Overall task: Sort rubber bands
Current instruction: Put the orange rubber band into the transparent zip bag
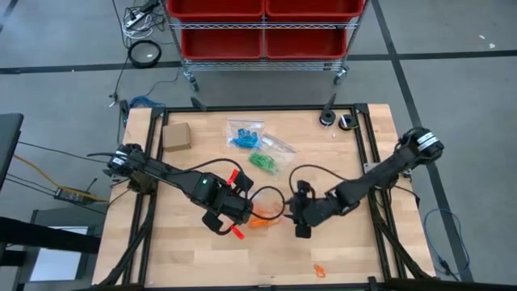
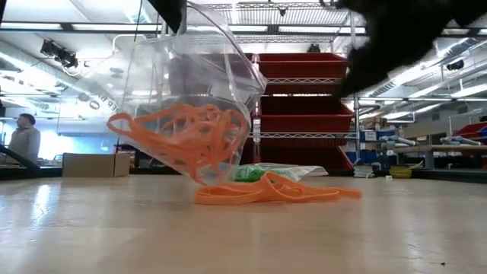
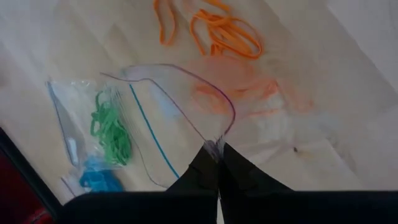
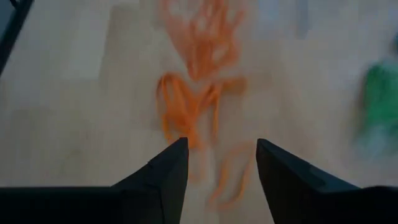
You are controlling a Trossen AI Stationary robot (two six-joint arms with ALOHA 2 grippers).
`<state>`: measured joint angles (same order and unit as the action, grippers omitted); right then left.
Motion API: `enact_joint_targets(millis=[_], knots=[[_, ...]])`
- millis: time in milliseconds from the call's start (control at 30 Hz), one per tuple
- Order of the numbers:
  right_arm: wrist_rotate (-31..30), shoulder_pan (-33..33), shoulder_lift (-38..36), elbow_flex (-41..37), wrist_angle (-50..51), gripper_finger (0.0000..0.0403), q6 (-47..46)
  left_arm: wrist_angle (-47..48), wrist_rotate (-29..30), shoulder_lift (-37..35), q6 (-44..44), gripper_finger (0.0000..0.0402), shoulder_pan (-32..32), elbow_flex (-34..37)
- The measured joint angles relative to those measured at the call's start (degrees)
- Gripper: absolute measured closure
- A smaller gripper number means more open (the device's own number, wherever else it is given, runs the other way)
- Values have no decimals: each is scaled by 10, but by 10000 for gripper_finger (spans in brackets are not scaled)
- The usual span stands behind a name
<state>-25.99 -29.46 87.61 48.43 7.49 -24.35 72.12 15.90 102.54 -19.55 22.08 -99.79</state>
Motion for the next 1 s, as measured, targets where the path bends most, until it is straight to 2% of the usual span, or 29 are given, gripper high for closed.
enact_joint_targets(millis=[133, 267, 433, 600, 700, 833, 1000], knots=[[-19, -14, 30, -71, -108, 231, -39, -27, 0, 0, 13, 400, 2, 13], [-28, -17, 75, -108, -186, 231, -43, -41, 0, 0, 21, 400, 2, 43], [-31, -8, 133, -108, -203, 232, -55, -54, 0, 1, 37, 400, 2, 78], [-64, -5, 160, -106, -214, 240, -89, -63, 0, 1, 52, 400, 4, 92], [-75, -3, 159, -107, -212, 280, -86, -77, 0, 0, 52, 400, 9, 92], [-84, 0, 160, -108, -210, 381, -66, -105, 0, 0, 50, 400, 16, 92], [-97, 1, 147, -111, -229, 400, -52, -121, 0, 0, 50, 400, 21, 92]])
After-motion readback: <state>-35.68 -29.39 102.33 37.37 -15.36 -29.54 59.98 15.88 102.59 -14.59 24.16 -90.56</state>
